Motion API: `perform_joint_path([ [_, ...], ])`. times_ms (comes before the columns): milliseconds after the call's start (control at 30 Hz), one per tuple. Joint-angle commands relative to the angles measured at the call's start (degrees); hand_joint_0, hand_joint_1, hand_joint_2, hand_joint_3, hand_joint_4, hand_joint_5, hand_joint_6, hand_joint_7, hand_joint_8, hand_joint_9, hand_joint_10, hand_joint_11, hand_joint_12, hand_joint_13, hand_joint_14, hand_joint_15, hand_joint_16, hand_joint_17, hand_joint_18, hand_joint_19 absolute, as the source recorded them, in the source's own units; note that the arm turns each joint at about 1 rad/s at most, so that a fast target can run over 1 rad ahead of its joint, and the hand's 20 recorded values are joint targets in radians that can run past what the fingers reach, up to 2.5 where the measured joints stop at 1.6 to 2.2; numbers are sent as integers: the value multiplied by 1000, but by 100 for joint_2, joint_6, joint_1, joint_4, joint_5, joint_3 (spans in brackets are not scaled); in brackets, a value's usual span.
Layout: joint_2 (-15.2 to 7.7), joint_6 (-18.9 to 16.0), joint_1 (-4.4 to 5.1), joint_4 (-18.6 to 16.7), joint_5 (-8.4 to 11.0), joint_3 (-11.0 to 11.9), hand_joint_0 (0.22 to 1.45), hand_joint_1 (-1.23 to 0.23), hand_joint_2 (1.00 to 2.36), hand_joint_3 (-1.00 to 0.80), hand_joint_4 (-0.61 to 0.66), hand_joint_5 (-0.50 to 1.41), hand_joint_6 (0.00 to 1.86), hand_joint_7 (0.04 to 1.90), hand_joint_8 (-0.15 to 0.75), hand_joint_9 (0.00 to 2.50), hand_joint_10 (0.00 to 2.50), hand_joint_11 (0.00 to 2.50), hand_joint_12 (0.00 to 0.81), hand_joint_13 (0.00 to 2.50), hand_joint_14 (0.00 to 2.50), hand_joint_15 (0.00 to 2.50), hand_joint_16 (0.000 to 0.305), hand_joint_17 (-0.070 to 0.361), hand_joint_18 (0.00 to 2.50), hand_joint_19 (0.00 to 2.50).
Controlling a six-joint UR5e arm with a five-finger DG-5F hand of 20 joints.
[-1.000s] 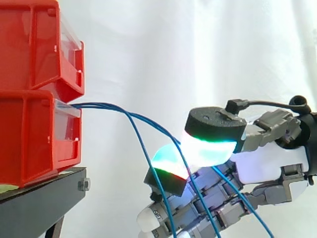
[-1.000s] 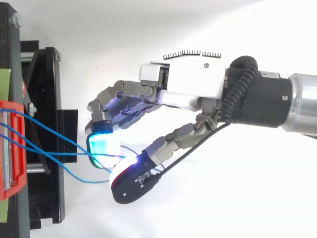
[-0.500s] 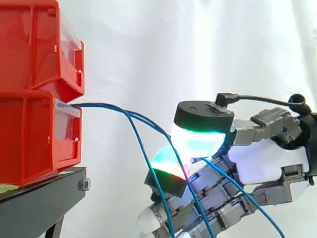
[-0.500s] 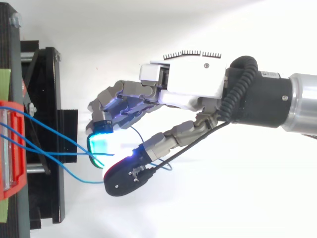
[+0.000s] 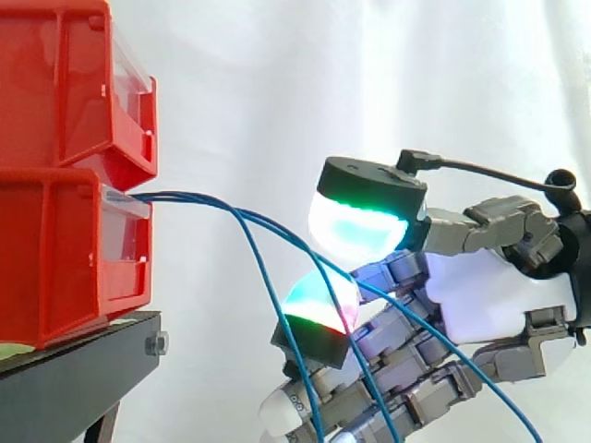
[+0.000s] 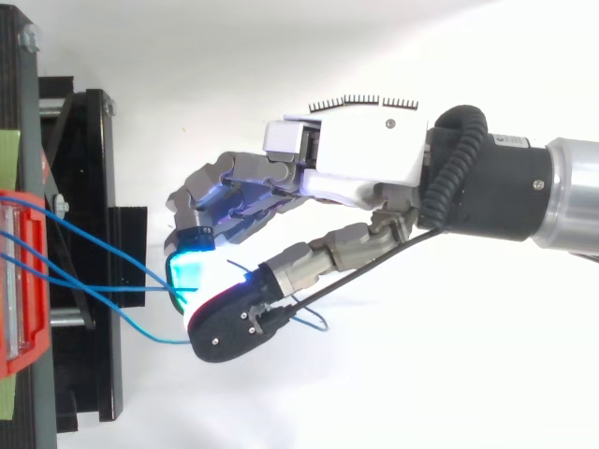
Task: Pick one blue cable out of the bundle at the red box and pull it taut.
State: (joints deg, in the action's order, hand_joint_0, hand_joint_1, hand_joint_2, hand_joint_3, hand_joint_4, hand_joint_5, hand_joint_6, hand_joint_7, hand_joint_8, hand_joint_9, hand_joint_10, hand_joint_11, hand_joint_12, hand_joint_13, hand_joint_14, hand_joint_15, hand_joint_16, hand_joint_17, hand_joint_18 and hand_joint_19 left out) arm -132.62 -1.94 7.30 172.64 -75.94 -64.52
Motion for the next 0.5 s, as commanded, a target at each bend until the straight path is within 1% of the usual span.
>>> perform_joint_path([
  [0, 0, 0, 0, 24, 0, 1, 491, -690, 1000, -500, 248, -155, 854, 1173, 417, 567, 6, 263, 448, 365, 2, 65, 66, 148, 543, 238],
  [67, 0, 0, 0, 41, 0, 1, 506, -700, 1000, -500, 246, -155, 853, 1177, 413, 569, 7, 264, 443, 362, 2, 62, 65, 146, 537, 236],
  [100, 0, 0, 0, 50, 0, 1, 533, -717, 1000, -500, 238, -155, 851, 1189, 405, 566, 7, 260, 435, 359, 0, 65, 63, 142, 523, 247],
  [233, 8, 0, 0, 68, -9, 1, 552, -745, 1006, -430, 237, -154, 850, 1188, 397, 566, 7, 266, 431, 362, 0, 63, 62, 140, 526, 250],
  [367, 0, 0, 0, 68, -9, 1, 595, -789, 1013, -340, 231, -153, 847, 1205, 390, 565, 7, 259, 425, 363, 0, 60, 61, 137, 534, 250],
  [467, 0, 0, 0, 68, 0, 1, 616, -824, 1015, -314, 215, -152, 846, 1215, 386, 570, 9, 263, 425, 371, 0, 50, 61, 137, 547, 247],
])
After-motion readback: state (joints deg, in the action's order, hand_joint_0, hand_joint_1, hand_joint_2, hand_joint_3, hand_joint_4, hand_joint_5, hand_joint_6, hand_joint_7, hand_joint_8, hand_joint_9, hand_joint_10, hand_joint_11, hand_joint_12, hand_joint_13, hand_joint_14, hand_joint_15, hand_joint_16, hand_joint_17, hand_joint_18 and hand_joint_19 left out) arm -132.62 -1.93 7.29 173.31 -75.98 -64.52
